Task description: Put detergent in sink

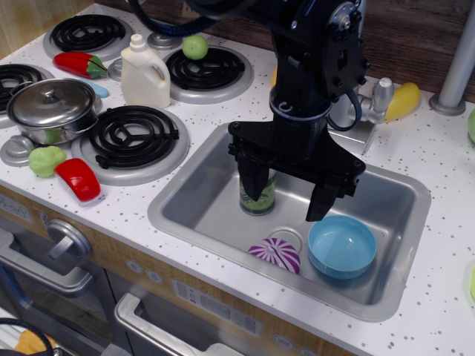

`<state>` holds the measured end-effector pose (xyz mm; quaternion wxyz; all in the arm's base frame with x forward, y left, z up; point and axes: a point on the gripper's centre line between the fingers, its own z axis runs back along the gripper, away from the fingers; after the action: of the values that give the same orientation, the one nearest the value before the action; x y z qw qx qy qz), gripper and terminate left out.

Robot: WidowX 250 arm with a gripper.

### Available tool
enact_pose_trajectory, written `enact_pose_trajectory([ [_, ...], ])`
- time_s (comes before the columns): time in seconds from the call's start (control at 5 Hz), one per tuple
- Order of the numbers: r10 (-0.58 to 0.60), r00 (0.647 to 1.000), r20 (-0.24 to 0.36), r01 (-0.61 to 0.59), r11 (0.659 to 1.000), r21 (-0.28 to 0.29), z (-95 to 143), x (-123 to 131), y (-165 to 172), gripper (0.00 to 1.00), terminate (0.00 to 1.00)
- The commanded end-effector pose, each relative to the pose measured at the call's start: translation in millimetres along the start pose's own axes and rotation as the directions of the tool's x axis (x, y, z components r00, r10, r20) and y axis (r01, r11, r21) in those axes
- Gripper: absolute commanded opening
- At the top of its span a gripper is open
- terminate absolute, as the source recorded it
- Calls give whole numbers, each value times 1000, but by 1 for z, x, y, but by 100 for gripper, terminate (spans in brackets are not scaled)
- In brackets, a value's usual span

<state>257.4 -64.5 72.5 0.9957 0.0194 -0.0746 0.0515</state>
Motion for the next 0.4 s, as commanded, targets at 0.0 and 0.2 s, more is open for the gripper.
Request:
enact_pose_trajectory([
  [0.0, 0, 1000, 0, 0, 1000, 0, 0, 0, 0, 100, 0],
  [0.2, -244, 970, 5, 244, 969, -23, 3, 15, 15, 100, 0],
])
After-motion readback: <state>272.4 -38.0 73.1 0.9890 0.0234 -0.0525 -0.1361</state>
